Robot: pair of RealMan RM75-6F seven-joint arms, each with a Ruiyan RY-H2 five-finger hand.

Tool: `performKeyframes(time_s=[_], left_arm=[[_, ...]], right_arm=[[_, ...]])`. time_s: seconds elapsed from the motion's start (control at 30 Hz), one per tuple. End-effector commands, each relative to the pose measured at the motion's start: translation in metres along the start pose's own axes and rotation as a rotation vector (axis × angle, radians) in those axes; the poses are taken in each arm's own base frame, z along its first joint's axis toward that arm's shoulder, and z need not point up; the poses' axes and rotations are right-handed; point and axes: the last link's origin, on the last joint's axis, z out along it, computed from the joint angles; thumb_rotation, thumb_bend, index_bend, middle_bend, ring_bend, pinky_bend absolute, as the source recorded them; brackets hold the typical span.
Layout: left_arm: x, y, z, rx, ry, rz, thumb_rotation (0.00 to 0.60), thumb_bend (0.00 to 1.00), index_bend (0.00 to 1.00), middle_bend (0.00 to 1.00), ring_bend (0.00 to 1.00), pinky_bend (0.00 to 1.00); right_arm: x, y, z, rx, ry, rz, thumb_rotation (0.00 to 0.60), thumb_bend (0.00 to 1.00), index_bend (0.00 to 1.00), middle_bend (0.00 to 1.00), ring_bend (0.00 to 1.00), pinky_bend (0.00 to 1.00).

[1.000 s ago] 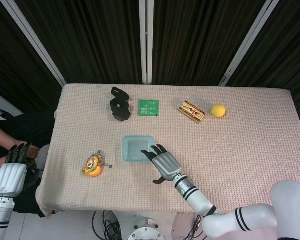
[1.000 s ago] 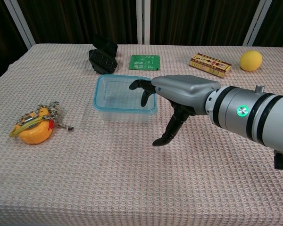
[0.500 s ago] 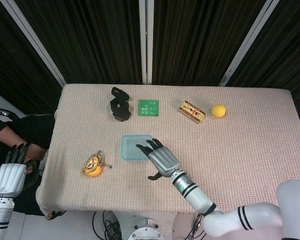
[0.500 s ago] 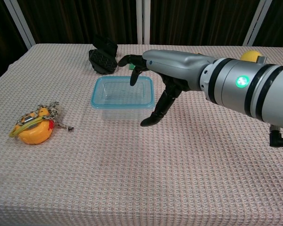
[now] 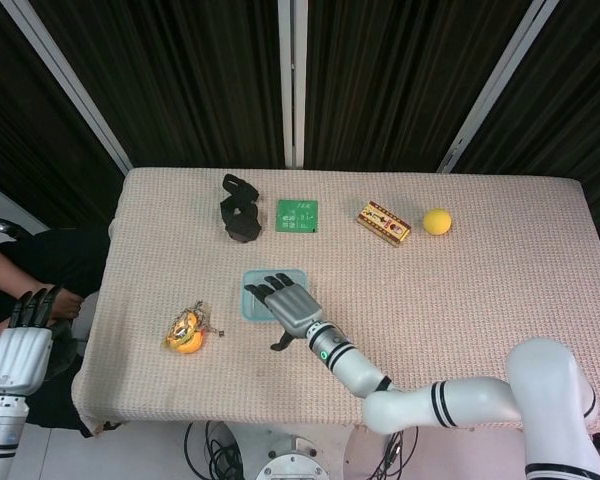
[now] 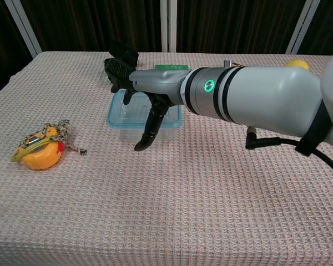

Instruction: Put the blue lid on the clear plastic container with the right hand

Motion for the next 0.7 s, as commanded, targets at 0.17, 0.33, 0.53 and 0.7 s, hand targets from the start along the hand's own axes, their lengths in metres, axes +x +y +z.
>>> performKeyframes(time_s=[0.17,0.33,0.53,0.7], left_arm=[[-0.001,0.001,0.0,-0.007,-0.002,-0.002,0.6,0.0,0.08,0.02,0.0,0.0],[-0.002,0.001,0.0,-0.007,-0.001,-0.002,0.6,0.0,0.08,0.02,0.0,0.0],[0.0,0.001,0.0,-0.011,0.007,-0.017,0.6,0.0,0.08,0.02,0.0,0.0],[-0.001,-0.002,0.0,-0.005,0.021,-0.036,0.6,0.0,0.08,0.02,0.0,0.0]], right_arm=[[-0.009,0.0,0.007,-0.018,-0.029,-0.016,0.6,0.0,0.0,0.16,0.0,0.0],[-0.01,0.002,0.005,-0.026,-0.026,-0.016,0.6,0.0,0.0,0.17,0.0,0.0],[0.011,0.007,-0.011,-0.011,0.077,0.026,0.6,0.0,0.0,0.17,0.0,0.0],[0.032,0.047,-0.056,-0.057,0.243,0.072,0.6,0.0,0.0,0.18,0.0,0.0]])
